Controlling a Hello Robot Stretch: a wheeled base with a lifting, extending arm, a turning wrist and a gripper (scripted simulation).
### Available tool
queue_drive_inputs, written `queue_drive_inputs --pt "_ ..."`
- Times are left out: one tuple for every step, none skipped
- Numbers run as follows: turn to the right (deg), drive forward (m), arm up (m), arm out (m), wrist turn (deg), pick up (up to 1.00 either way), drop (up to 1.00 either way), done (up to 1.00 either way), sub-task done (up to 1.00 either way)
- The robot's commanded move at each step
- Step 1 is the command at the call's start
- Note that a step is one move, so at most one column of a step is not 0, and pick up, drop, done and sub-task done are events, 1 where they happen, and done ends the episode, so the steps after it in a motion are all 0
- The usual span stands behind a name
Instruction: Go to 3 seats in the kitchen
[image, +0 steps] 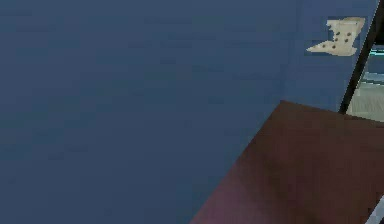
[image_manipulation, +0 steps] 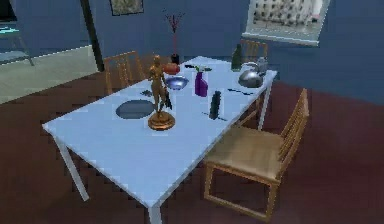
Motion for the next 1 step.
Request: queue_drive_inputs --pt "0.0 0.10 0.00 0.00 0.0 0.00 0.00 0.00 0.00"
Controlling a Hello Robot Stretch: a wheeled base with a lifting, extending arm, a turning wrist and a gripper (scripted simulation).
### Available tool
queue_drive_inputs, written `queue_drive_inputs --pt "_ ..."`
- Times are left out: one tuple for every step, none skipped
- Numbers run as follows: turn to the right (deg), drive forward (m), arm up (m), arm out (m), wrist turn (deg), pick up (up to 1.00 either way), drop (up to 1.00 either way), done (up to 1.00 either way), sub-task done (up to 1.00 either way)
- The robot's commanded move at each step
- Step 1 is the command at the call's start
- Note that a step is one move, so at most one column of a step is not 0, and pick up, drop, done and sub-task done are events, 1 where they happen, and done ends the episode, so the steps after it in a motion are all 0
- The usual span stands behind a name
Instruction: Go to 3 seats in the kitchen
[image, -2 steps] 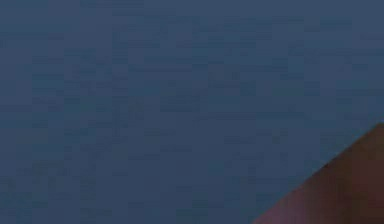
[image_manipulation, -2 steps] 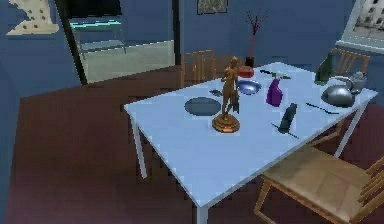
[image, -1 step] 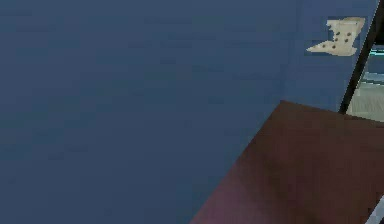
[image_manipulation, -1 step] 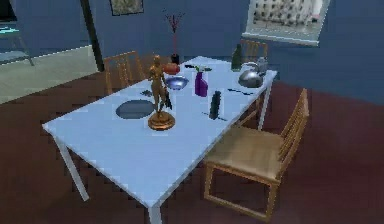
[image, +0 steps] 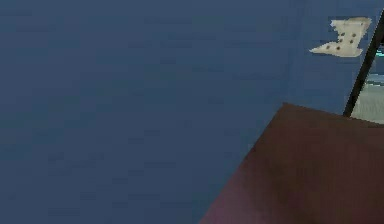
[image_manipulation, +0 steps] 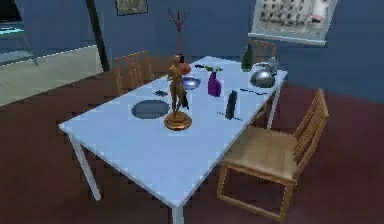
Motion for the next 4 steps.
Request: queue_drive_inputs --pt "45.0 0.00 0.00 0.00 0.0 0.00 0.00 0.00 0.00" --pt "45.0 0.00 0.00 0.00 0.0 0.00 0.00 0.00 0.00" --pt "24.0 0.00 0.00 0.00 0.0 0.00 0.00 0.00 0.00" --pt "0.0 0.00 0.00 0.00 0.0 0.00 0.00 1.00 0.00"
